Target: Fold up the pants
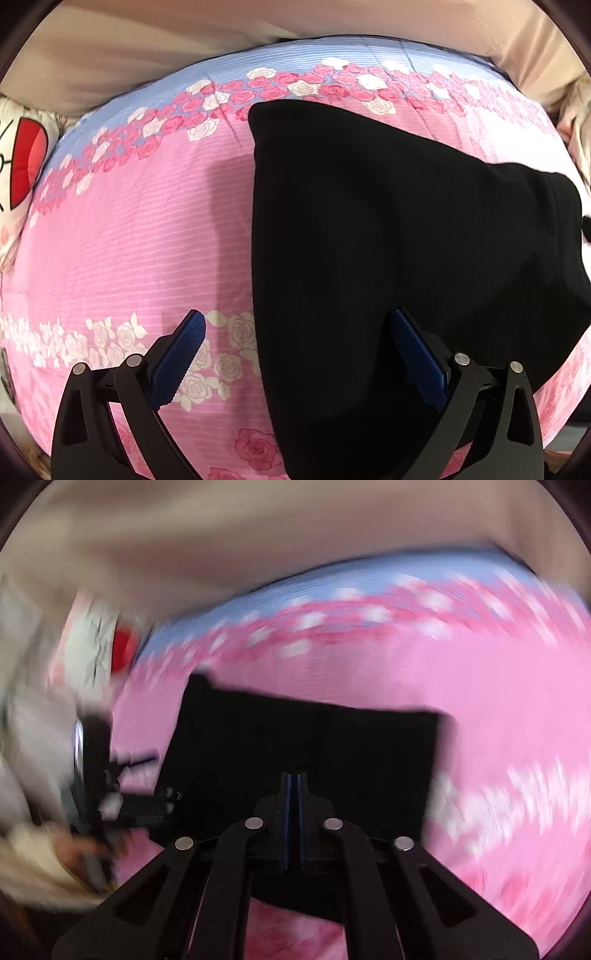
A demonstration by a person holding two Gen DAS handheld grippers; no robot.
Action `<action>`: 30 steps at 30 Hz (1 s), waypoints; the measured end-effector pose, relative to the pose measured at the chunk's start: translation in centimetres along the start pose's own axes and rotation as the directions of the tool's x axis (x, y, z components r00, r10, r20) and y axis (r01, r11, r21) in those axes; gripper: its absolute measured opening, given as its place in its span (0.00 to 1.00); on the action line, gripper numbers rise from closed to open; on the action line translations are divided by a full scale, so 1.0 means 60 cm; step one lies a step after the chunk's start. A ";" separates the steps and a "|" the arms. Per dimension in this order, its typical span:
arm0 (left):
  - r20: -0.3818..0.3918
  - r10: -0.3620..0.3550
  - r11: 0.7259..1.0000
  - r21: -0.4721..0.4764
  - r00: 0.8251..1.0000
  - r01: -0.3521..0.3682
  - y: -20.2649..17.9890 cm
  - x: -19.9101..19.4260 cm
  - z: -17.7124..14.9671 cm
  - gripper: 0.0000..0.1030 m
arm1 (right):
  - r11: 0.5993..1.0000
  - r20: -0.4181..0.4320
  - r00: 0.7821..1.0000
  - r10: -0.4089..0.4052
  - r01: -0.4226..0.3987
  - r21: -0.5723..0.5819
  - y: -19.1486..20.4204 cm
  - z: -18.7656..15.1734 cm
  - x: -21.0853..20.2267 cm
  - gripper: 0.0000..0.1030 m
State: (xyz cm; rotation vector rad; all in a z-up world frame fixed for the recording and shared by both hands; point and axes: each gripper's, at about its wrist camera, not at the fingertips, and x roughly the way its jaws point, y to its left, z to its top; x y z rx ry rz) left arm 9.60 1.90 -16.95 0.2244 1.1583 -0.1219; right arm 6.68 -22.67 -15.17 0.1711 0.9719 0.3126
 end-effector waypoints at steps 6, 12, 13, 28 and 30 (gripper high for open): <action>0.088 0.032 0.999 0.007 0.996 -0.033 0.042 -0.066 -0.024 0.95 | 0.944 0.098 0.995 -0.015 -0.018 0.330 -0.109 -0.019 -0.060 0.10; 0.039 -0.159 0.982 -0.100 0.986 0.162 0.086 -0.058 -0.083 0.95 | 0.943 -0.007 1.000 0.003 -0.001 0.333 -0.105 -0.105 -0.046 0.30; 0.027 -0.179 0.977 -0.113 0.984 0.181 0.081 -0.051 -0.088 0.95 | 0.936 -0.009 1.000 0.017 -0.013 0.351 -0.117 -0.118 -0.054 0.33; -0.122 -0.308 0.948 -0.119 0.944 0.294 0.047 0.016 -0.075 0.76 | 0.899 -0.090 0.989 0.118 -0.068 0.432 -0.102 -0.163 0.004 0.40; -0.135 -0.394 0.915 -0.149 0.909 0.375 0.047 0.006 -0.084 0.44 | 0.891 -0.084 0.983 0.162 -0.109 0.440 -0.108 -0.162 -0.011 0.31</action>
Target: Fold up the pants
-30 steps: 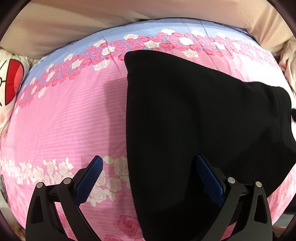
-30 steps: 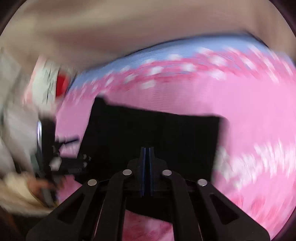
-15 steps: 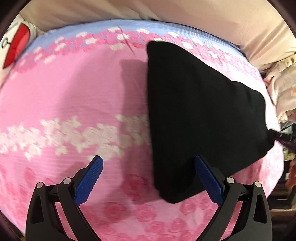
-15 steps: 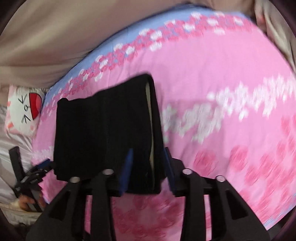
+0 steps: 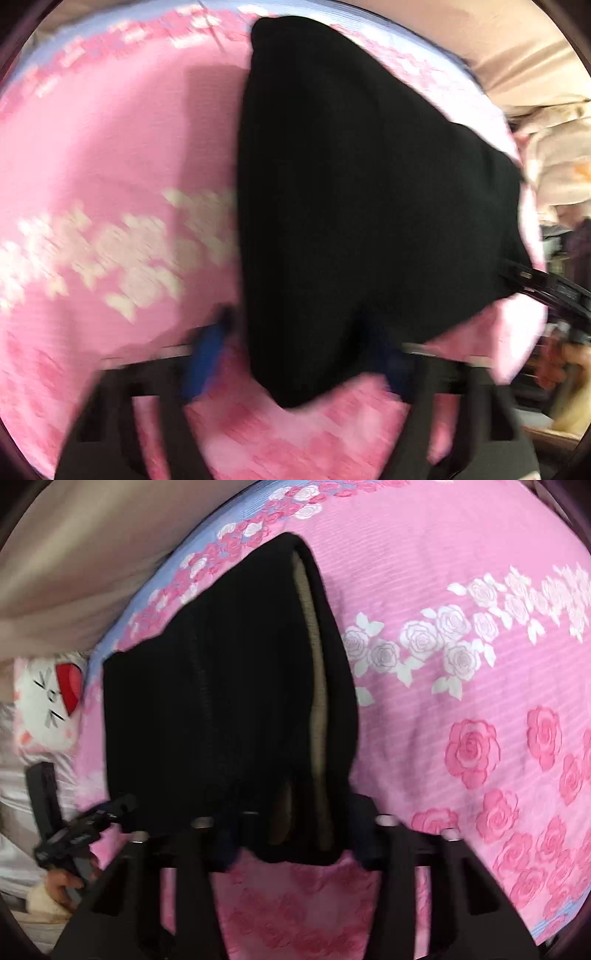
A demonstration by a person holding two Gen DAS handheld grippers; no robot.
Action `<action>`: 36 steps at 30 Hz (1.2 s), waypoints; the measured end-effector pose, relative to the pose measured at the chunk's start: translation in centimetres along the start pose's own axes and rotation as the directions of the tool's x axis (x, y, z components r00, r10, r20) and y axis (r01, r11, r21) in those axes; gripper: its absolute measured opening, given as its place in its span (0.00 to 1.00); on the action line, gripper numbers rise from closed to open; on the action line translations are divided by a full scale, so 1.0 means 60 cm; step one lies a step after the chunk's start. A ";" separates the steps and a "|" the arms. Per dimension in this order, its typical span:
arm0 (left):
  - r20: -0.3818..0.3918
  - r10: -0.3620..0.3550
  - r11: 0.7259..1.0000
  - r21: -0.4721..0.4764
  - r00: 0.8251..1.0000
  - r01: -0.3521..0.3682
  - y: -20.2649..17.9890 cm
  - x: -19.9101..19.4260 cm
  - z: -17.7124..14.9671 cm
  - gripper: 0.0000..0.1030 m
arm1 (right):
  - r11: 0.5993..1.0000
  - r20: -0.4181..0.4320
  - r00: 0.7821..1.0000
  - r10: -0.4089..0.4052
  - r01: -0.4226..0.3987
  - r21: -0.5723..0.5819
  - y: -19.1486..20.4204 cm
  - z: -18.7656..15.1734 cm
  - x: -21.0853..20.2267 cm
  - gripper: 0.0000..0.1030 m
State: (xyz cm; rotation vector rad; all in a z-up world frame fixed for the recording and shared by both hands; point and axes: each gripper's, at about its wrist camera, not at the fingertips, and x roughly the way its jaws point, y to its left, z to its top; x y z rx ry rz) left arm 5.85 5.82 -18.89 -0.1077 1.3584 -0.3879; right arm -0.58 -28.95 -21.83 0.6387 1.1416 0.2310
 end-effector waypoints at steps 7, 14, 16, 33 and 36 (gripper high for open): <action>-0.057 -0.007 0.995 0.100 0.998 0.013 -0.028 -0.040 -0.046 0.26 | 0.994 -0.086 0.992 0.088 -0.093 -0.060 0.013 -0.028 -0.049 0.27; -0.159 0.016 0.987 0.159 0.987 0.009 -0.052 -0.039 -0.141 0.34 | 0.996 -0.151 0.988 0.022 -0.035 -0.084 -0.022 -0.071 -0.035 0.42; -0.083 0.055 0.988 0.148 0.995 -0.043 -0.048 -0.059 -0.138 0.37 | 0.998 -0.050 0.997 -0.066 0.065 -0.020 -0.036 -0.065 -0.052 0.44; 0.147 0.288 0.952 0.059 0.946 -0.299 -0.031 -0.011 0.001 0.92 | 0.918 0.053 0.993 -0.103 0.116 -0.378 0.170 0.059 0.030 0.02; 0.170 0.284 0.954 0.053 0.944 -0.297 -0.035 -0.020 -0.010 0.92 | 0.784 -0.009 0.996 -0.085 0.061 -0.618 0.260 0.008 0.069 0.00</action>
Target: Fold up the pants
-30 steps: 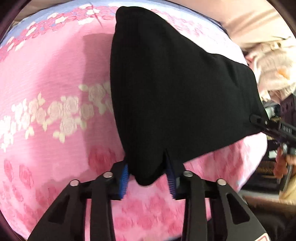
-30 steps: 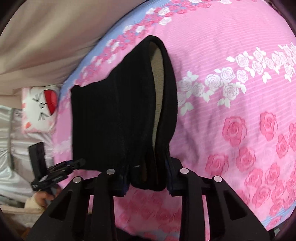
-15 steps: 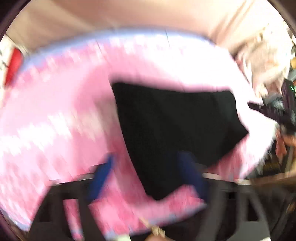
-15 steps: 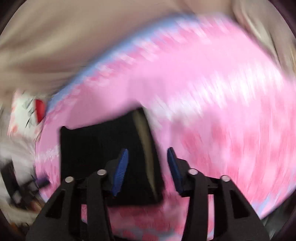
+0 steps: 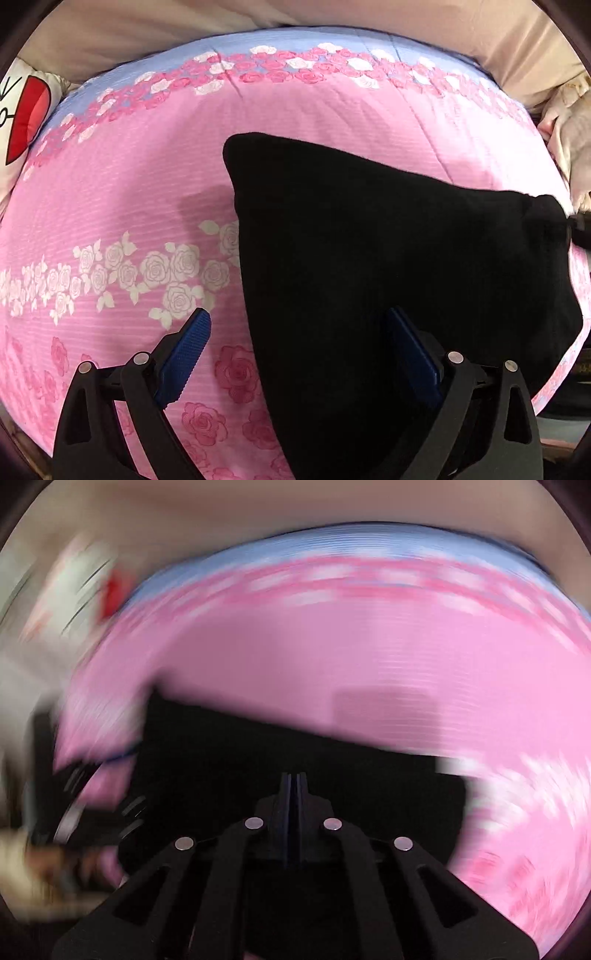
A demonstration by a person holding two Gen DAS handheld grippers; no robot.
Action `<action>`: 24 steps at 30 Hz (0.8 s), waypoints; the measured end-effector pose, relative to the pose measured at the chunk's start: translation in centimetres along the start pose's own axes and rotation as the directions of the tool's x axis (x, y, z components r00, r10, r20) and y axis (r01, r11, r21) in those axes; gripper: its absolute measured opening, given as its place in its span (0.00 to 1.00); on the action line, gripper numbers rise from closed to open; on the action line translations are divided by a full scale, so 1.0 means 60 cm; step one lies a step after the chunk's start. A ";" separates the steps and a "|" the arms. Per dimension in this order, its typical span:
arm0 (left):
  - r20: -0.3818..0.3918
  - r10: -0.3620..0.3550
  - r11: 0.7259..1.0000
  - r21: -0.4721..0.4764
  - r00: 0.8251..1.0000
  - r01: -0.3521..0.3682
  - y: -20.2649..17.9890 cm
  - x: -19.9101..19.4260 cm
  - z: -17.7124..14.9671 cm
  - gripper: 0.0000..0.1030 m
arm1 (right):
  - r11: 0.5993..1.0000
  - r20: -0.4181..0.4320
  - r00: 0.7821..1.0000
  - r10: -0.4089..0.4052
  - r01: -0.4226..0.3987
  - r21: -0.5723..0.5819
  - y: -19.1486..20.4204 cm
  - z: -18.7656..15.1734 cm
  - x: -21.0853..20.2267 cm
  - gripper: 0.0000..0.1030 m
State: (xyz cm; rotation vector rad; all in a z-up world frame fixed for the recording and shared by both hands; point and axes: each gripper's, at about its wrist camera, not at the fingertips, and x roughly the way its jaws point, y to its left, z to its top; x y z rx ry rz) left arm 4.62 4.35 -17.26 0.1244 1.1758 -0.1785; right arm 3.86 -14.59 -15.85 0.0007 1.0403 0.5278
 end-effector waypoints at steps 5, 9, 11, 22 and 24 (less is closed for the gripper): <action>0.037 0.005 0.999 -0.040 0.999 -0.003 0.007 -0.030 -0.005 0.91 | 0.956 0.028 0.996 -0.079 0.068 0.285 -0.072 0.021 0.014 0.02; 0.076 0.063 0.996 -0.073 0.995 -0.058 0.041 -0.061 -0.021 0.90 | 0.994 -0.017 0.994 0.104 -0.105 -0.038 0.101 0.076 0.016 0.02; 0.056 0.089 0.992 -0.095 0.994 -0.083 0.055 -0.062 -0.027 0.90 | 0.985 -0.064 0.989 0.130 -0.136 -0.107 0.156 0.104 0.065 0.02; 0.030 0.200 0.978 -0.064 0.979 -0.197 0.082 -0.075 -0.044 0.90 | 0.993 0.046 0.995 0.091 -0.094 0.071 0.113 0.205 0.102 0.03; 0.025 0.200 0.978 -0.066 0.979 -0.198 0.085 -0.076 -0.047 0.90 | 0.995 0.075 0.993 0.092 -0.095 0.041 0.104 0.156 0.041 0.04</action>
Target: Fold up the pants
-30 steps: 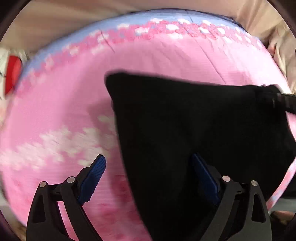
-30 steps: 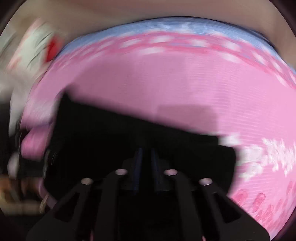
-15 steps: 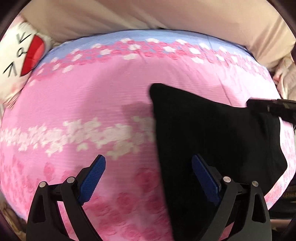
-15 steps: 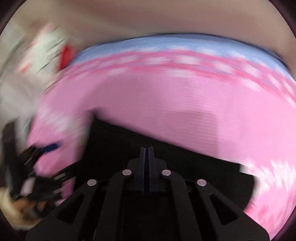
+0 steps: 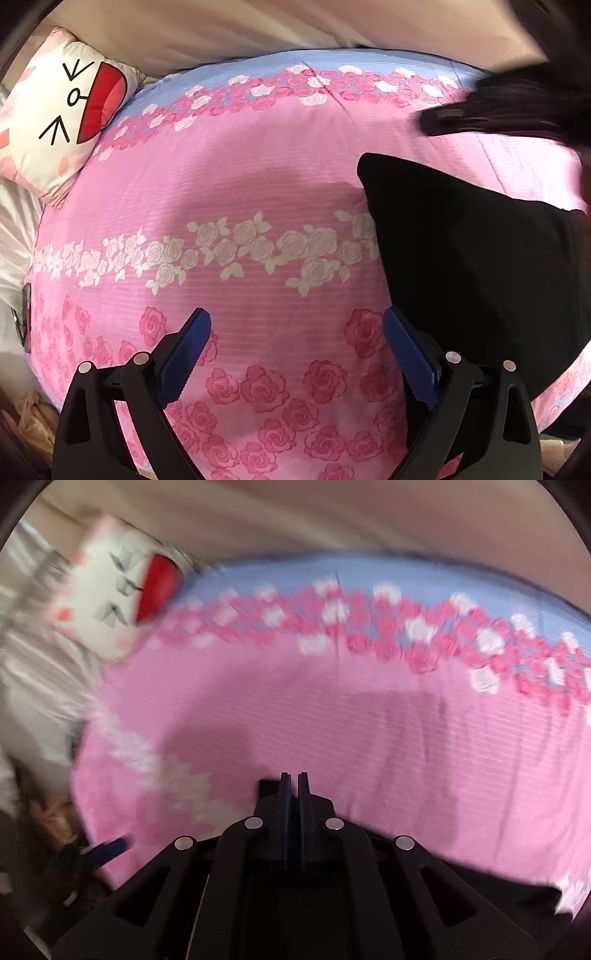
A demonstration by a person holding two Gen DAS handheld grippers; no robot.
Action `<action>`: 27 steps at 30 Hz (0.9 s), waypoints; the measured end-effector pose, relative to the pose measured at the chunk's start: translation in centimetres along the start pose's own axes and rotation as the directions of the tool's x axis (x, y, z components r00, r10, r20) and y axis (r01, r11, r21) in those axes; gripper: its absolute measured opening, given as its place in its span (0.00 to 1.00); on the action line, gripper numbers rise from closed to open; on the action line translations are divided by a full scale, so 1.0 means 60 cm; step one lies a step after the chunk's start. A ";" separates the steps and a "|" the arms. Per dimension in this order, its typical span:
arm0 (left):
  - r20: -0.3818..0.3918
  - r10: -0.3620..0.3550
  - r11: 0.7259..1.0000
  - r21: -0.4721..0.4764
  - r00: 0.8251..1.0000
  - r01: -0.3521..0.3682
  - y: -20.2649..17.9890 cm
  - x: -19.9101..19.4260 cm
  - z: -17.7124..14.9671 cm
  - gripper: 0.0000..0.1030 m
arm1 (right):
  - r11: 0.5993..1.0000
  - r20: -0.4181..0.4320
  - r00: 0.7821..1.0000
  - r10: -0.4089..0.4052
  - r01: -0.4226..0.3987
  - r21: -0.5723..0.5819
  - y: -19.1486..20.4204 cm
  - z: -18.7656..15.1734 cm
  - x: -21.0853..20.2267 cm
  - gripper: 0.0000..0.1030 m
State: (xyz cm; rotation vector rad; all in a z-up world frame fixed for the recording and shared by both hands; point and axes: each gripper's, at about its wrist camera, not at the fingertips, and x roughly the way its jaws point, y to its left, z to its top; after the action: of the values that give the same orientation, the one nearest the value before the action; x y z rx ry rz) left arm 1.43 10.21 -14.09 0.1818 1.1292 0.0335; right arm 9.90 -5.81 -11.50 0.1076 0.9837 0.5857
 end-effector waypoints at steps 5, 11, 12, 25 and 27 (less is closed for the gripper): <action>-0.018 -0.002 1.000 0.021 1.000 0.002 -0.009 0.008 0.003 0.90 | 0.988 -0.075 0.986 -0.151 0.154 0.026 -0.085 -0.116 -0.049 0.04; -0.023 -0.001 0.995 0.095 1.000 0.003 -0.048 0.013 0.020 0.90 | 0.917 -0.033 0.985 -0.167 0.168 0.362 -0.234 -0.179 -0.113 0.00; -0.023 0.003 0.994 0.109 1.000 0.000 -0.054 0.012 0.023 0.90 | 0.922 -0.021 0.983 -0.182 0.178 0.343 -0.224 -0.180 -0.126 0.00; -0.008 -0.031 0.971 0.238 0.999 0.032 -0.154 -0.009 0.025 0.90 | 0.855 0.046 0.975 -0.218 0.168 0.490 -0.293 -0.290 -0.206 0.07; -0.025 -0.050 0.967 0.247 0.998 0.055 -0.168 -0.007 0.019 0.90 | 0.864 0.021 0.977 -0.213 0.178 0.472 -0.290 -0.307 -0.207 0.08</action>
State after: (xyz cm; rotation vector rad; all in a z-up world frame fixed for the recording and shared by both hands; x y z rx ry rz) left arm 1.63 0.09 -14.85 0.3747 1.1550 -0.1546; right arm -2.84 -30.00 -18.50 0.4516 1.0359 0.1442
